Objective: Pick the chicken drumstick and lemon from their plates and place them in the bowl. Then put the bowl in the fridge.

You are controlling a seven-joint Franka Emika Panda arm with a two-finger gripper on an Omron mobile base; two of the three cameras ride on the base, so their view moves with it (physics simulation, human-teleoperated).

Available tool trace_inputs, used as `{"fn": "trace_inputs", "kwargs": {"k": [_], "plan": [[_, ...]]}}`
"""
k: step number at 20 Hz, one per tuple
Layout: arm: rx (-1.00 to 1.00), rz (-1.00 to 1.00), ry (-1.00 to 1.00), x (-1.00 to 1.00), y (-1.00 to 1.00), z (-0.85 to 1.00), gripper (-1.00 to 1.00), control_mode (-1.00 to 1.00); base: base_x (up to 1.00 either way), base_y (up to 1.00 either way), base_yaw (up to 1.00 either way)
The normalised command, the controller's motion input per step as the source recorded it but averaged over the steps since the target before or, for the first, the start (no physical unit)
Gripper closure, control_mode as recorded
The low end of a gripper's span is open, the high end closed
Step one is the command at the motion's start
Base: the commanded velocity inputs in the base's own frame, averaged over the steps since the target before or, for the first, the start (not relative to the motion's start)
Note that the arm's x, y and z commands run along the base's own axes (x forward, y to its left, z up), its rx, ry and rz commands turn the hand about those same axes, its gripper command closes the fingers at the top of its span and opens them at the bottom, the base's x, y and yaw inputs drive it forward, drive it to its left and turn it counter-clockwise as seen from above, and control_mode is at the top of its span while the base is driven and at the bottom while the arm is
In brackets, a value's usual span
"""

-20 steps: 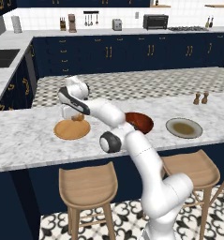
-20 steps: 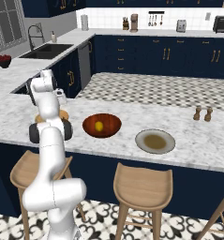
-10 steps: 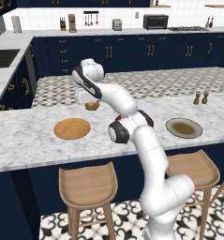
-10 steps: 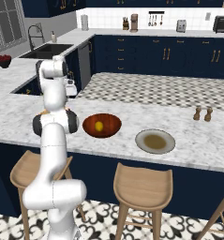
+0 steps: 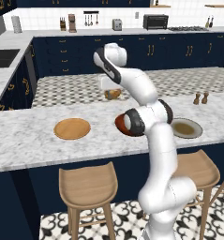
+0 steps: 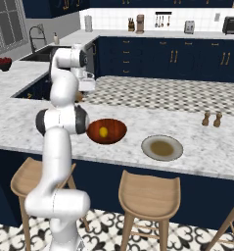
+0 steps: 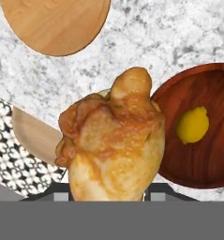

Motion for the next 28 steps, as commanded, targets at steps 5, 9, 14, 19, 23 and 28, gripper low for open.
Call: {"fn": "trace_inputs", "kwargs": {"k": [5,9,14,19,23,28], "plan": [[0.01,0.00,-0.32,-0.84,-0.95,-0.25,1.00,-1.00,0.00,0.00,0.00],[0.00,0.00,-0.69,-1.00,-0.72,-0.83,1.00,-1.00,0.00,0.00,0.00],[0.00,0.00,-0.66,-0.62,-0.52,-0.14,1.00,-1.00,0.00,0.00,0.00],[0.02,-0.04,-0.15,0.31,-0.29,0.03,1.00,-1.00,0.00,0.00,0.00],[0.04,-0.03,0.02,0.81,-0.27,0.00,1.00,-1.00,0.00,0.00,0.00],[0.02,-0.01,0.10,0.75,-0.20,-0.11,1.00,-1.00,0.00,0.00,0.00]]}}
